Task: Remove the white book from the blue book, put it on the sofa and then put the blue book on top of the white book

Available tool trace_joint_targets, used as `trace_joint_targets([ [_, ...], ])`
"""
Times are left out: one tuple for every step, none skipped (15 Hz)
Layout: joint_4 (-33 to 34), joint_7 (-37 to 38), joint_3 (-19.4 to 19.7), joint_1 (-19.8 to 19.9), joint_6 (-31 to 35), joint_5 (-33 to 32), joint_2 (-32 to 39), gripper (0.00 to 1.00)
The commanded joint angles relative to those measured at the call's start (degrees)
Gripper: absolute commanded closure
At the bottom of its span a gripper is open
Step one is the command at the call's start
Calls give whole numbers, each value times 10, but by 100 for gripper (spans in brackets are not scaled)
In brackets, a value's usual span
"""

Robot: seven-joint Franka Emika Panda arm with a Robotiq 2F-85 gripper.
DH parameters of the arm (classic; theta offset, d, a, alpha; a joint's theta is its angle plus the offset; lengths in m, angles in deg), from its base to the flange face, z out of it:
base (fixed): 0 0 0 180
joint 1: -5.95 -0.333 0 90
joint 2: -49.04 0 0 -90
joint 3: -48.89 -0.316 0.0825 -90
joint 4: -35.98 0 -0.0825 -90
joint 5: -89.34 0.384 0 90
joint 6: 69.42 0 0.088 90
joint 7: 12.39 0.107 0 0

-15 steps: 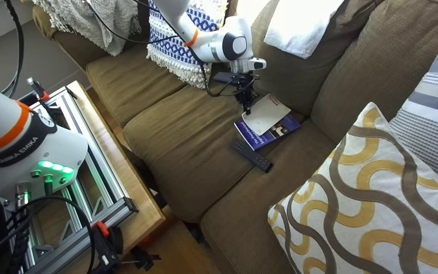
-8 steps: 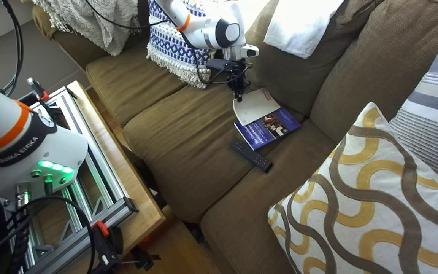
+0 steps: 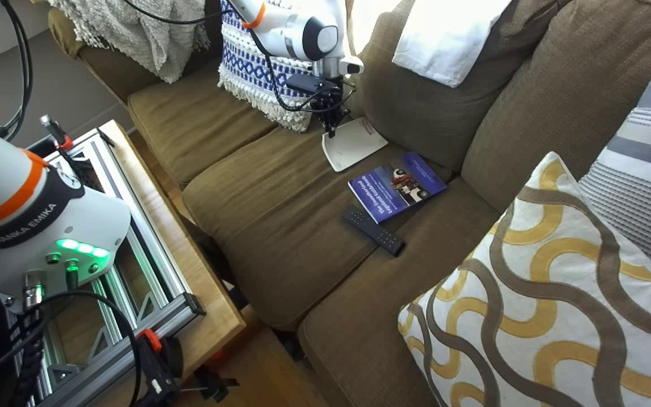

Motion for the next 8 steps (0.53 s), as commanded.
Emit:
trace_joint_targets([
  [-28, -33, -10, 6, 17, -2, -16, 66],
  [-31, -31, -4, 5, 17, -5, -19, 61],
  [-35, -25, 7, 1, 19, -10, -24, 52],
  [-39, -24, 11, 2, 20, -12, -28, 45],
  [-42, -24, 18, 3, 19, -15, -33, 37],
  [-47, -22, 25, 7, 23, -15, -38, 30],
  [-53, -20, 31, 11, 28, -15, -42, 23],
  [-60, -22, 35, 18, 34, -13, -46, 15],
])
